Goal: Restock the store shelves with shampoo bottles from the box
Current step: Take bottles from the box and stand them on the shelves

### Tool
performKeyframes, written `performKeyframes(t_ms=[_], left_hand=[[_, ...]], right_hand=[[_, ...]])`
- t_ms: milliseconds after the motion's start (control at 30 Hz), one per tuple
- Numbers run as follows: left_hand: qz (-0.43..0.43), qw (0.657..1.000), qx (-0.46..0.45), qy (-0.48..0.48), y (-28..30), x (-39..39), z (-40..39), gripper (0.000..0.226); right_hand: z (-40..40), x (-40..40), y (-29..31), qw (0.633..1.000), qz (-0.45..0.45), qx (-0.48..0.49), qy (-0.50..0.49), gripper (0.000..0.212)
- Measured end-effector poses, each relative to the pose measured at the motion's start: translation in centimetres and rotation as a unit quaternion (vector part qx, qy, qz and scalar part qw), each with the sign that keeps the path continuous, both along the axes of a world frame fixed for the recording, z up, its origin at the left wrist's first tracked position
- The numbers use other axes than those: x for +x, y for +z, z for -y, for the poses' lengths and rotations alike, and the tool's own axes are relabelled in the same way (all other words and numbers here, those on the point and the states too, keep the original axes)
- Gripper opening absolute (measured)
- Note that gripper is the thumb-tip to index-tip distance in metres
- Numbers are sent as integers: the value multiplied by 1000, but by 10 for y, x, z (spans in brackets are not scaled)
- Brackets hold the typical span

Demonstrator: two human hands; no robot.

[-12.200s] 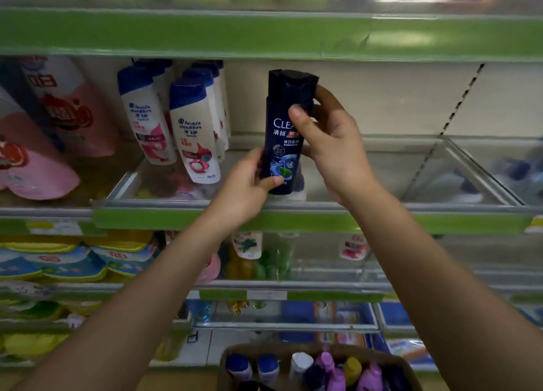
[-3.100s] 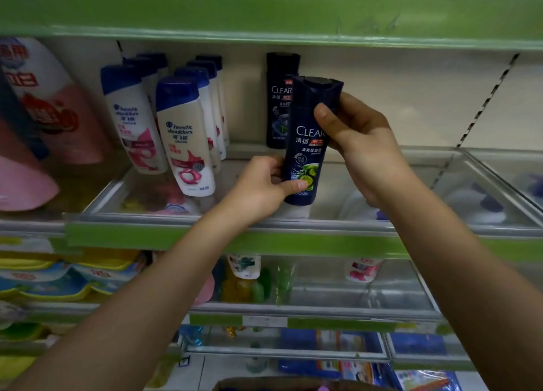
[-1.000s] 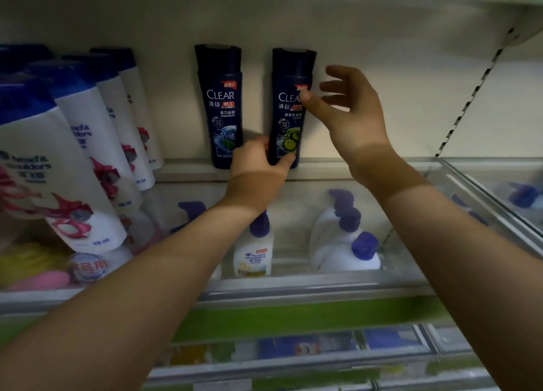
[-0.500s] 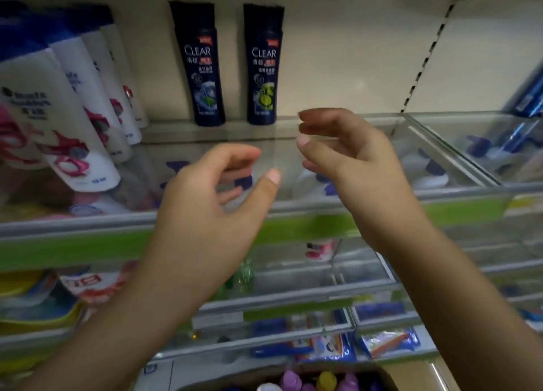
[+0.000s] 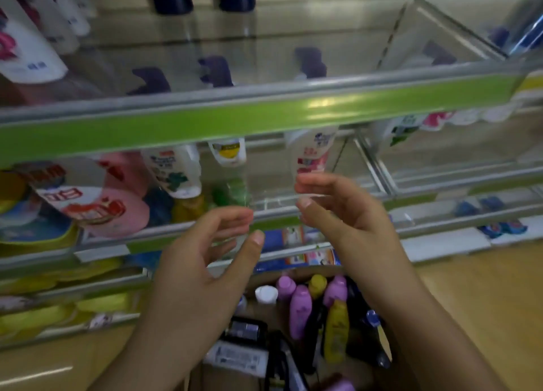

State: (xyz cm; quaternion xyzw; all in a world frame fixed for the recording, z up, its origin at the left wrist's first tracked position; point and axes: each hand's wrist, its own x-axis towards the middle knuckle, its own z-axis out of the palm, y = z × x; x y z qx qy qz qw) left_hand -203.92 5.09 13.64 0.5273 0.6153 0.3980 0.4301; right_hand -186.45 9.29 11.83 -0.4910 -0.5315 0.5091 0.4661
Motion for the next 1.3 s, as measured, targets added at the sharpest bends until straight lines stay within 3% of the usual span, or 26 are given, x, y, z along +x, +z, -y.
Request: performKeyframes(t_ms=[333, 567, 733, 900, 1067, 1167, 1300], left_hand=[[-60, 992, -113, 4, -107, 7, 30, 22], [-94, 980, -170, 31, -171, 3, 45, 15], [-130, 967, -214, 44, -202, -6, 55, 18], [-148, 956, -249, 44, -218, -21, 70, 19], [-169, 952, -253, 39, -222, -35, 88, 21], [-164, 949, -263, 51, -224, -39, 99, 22], [-165, 945, -276, 59, -228, -41, 111, 22]], right_hand=[[38, 19, -116, 983, 57, -170, -34, 20], [46, 26, -204, 942, 163, -290, -46, 16], [38, -5, -239, 943, 193, -270, -3, 25], [24, -37, -278, 924, 305, -218, 75, 44], [23, -62, -312, 877, 427, -182, 125, 26], [24, -66, -319, 866, 446, -181, 133, 34], [24, -63, -319, 859, 461, -183, 125, 26]])
